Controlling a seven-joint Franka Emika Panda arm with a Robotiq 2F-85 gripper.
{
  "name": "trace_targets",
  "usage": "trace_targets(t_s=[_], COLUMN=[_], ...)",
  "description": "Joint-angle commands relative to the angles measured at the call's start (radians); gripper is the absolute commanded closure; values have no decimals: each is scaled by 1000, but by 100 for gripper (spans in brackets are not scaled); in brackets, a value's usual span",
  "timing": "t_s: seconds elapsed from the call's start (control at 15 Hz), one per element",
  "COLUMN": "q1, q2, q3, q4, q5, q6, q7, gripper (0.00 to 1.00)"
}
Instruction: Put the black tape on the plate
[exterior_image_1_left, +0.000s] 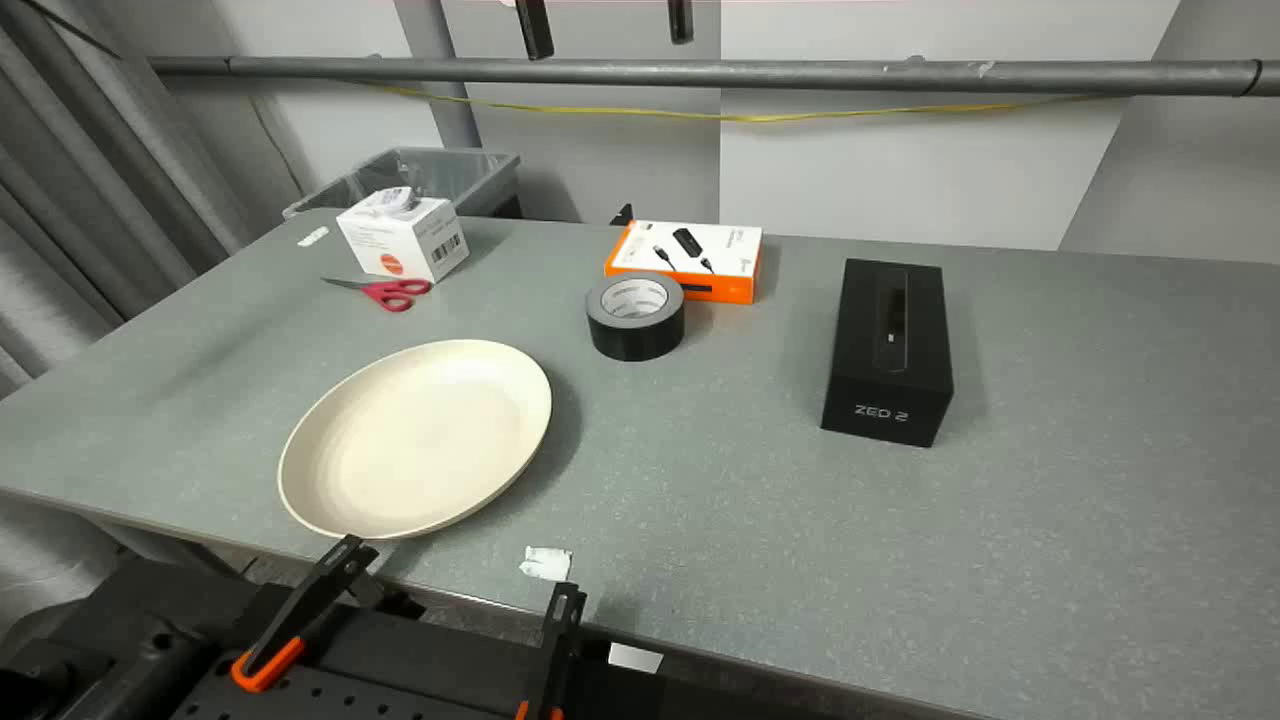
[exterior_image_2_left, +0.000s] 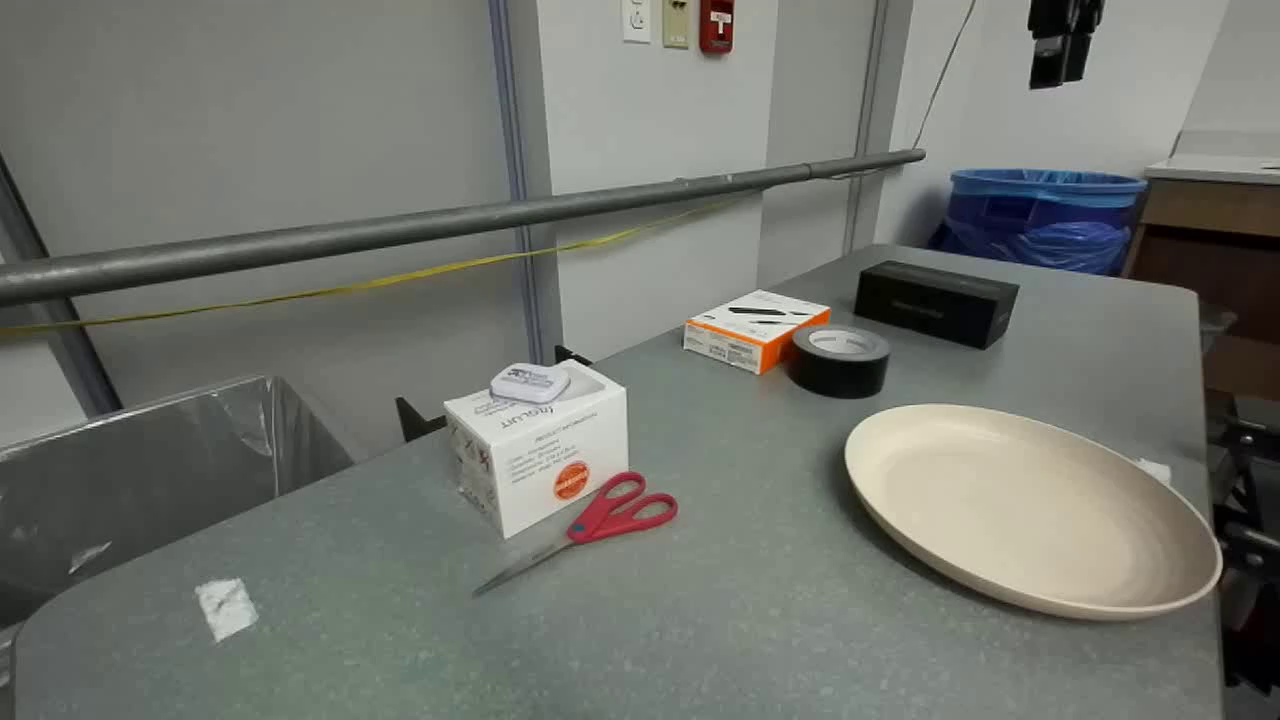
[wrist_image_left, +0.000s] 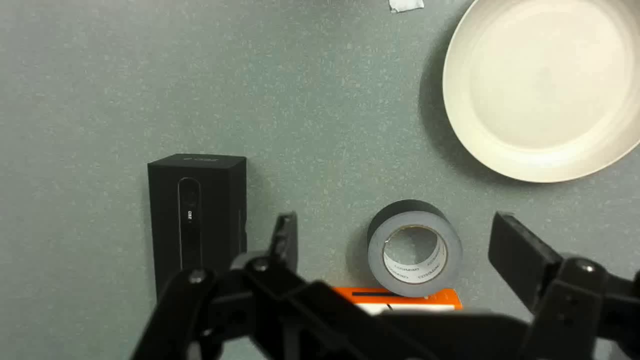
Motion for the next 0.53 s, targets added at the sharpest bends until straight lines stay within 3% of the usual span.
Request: trace_targets(t_s=[0.0, 0.2, 0.47], q1=[2, 2, 10], q2=[0, 0, 67], q3=[-2, -2, 19], q4=[1, 1, -20], q5=[0, 0, -10], q6=[-2, -2, 136], q7=[1, 1, 68], gripper=[0, 0, 0])
